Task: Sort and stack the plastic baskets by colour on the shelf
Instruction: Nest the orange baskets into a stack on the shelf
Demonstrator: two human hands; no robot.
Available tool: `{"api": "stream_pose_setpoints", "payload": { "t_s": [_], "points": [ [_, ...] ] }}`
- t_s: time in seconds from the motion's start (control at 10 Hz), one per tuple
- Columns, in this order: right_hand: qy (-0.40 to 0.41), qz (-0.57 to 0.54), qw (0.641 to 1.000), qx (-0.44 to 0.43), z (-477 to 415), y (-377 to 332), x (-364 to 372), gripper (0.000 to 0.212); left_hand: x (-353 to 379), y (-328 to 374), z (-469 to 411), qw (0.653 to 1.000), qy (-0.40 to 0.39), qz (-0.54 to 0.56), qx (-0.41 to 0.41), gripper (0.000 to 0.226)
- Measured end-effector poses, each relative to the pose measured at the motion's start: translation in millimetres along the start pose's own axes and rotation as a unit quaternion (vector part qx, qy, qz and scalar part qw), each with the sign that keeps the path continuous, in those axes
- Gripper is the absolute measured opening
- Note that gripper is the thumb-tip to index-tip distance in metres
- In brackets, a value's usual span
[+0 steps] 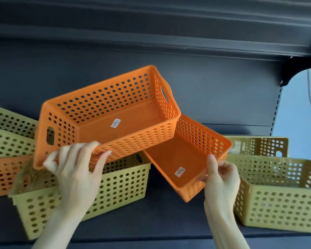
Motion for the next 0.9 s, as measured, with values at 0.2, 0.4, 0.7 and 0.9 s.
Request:
{"api": "stream_pose_setpoints", "payload": {
  "t_s": [0.2, 0.4, 0.7, 0.9],
  "points": [
    [-0.040, -0.079, 0.992, 0.093, 13.2, 11.5, -5.2, 0.018, 15.8, 29.5, -17.9, 0.993, -0.041, 0.102, 0.033, 0.031],
    [-0.065, -0.067, 0.985, 0.145, 14.5, 29.5, -25.8, 0.023, 42.0, 55.4, -29.4, 0.963, -0.179, 0.199, 0.035, 0.028],
    [-0.167, 0.082, 0.978, -0.092, 1.1, -2.3, -39.8, 0.094, 70.6, 53.3, -61.0, 0.892, -0.322, 0.316, -0.002, 0.024],
    [-0.179, 0.107, 0.963, -0.169, -3.3, -2.0, -38.0, 0.080, 88.9, 57.2, -65.3, 0.921, -0.278, 0.271, -0.018, 0.033]
  ]
}}
Point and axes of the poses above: each hand's wrist, its own z-axis away from the middle knuckle, its own x-axis out of the palm, y = z × x, the point moved 3 cm from there along -z, towards the middle knuckle, and after that the axes turned 4 degrees about -x, right-handed, at the moved point
